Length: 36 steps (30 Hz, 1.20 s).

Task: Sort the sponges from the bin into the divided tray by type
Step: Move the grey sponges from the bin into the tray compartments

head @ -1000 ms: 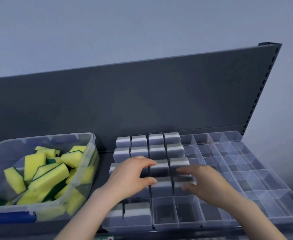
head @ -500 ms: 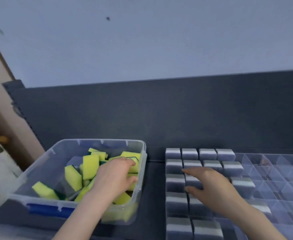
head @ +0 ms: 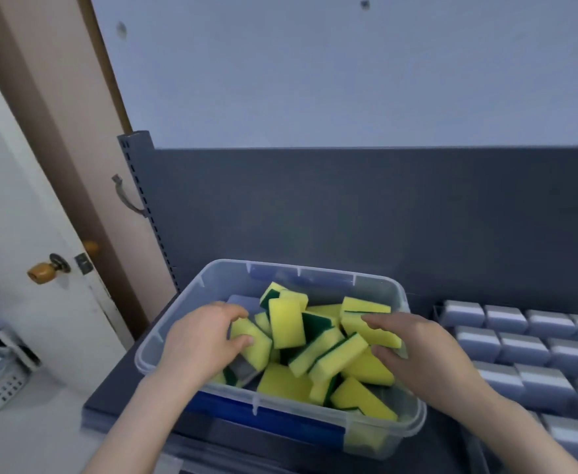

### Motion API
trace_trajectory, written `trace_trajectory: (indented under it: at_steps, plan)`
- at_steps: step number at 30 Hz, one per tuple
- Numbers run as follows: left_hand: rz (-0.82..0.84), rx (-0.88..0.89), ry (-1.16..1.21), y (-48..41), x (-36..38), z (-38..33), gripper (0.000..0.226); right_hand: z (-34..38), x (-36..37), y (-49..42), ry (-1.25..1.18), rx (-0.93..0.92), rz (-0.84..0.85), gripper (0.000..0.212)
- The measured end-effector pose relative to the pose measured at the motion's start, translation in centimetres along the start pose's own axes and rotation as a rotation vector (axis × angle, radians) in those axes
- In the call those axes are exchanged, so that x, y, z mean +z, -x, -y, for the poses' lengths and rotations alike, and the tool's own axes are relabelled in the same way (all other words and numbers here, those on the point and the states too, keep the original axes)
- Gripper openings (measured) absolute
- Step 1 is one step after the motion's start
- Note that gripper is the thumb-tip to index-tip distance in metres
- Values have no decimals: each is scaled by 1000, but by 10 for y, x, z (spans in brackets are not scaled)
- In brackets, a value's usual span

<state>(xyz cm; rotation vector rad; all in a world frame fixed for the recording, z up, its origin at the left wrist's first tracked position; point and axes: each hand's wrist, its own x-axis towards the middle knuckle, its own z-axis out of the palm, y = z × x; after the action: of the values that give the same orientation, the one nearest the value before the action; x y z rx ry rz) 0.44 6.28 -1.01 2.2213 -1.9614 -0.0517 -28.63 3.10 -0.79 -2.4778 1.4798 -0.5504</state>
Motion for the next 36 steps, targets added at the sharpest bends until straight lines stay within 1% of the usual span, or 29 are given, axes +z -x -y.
trace_trajectory:
  at_steps: [3,7,9,13,15,17,18,19,21,22,23,26,28,29,30,32,33,36]
  plan:
    - [-9,-14,34,-6,2,35,44,22,19,-11,-3,1,31,45]
    - [63,-9,53,-26,15,65,46,41,40,-19,-24,9,78,44]
    - [122,17,38,-44,26,75,46,53,49,-27,-32,0,104,44]
    - [329,51,7,-78,50,83,47,84,67,-49,-41,-31,142,44]
    - [461,123,129,-83,59,80,41,94,74,-56,-42,-50,166,43]
    - [558,189,341,-82,61,78,40,98,79,-58,-39,-55,186,43]
    - [547,198,406,-82,60,78,41,98,80,-58,-42,-44,184,43]
    - [489,183,434,-84,59,80,39,96,81,-58,-49,-27,181,43]
    - [344,88,399,-94,58,87,35,94,82,-60,-70,1,166,43]
    - [313,40,343,-100,59,92,33,93,83,-63,-81,2,156,42]
    - [327,12,259,-106,60,96,32,95,85,-66,-92,-4,147,42]
    - [503,15,-15,-115,69,97,24,102,88,-77,-119,-25,135,42]
    - [605,31,-116,-115,78,90,26,104,91,-82,-122,-30,128,43]
    - [657,38,-116,-114,84,87,32,103,91,-82,-123,-29,126,43]
    - [706,41,-88,-113,88,85,43,101,91,-82,-124,-28,124,43]
    - [755,44,-11,-111,90,83,60,93,90,-79,-131,-18,122,42]
    - [754,48,21,-110,89,83,61,89,89,-77,-135,-9,119,42]
    - [702,60,119,-106,78,84,48,78,87,-74,-168,21,90,42]
